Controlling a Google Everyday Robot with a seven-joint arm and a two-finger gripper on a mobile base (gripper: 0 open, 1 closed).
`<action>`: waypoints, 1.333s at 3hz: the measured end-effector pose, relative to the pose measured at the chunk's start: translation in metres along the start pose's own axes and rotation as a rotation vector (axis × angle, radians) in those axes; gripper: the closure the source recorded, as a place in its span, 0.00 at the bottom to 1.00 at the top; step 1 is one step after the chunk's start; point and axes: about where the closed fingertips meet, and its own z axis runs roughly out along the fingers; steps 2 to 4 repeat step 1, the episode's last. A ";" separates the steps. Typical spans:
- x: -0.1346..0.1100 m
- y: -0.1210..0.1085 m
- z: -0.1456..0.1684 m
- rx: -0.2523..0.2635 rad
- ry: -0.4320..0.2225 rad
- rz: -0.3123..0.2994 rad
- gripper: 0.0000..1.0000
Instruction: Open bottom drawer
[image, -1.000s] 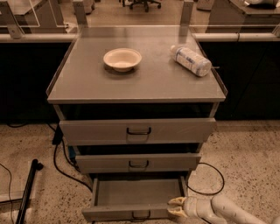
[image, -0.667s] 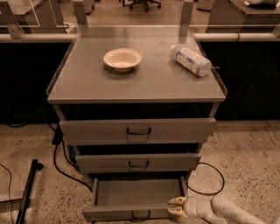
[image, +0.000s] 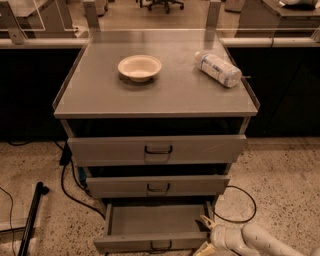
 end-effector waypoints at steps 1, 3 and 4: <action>0.000 0.000 0.000 0.000 0.000 0.000 0.00; 0.000 0.000 0.000 0.000 0.000 0.000 0.00; 0.000 0.000 0.000 0.000 0.000 0.000 0.00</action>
Offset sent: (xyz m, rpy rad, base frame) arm 0.0000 0.0000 0.0000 0.0000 0.0000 0.0000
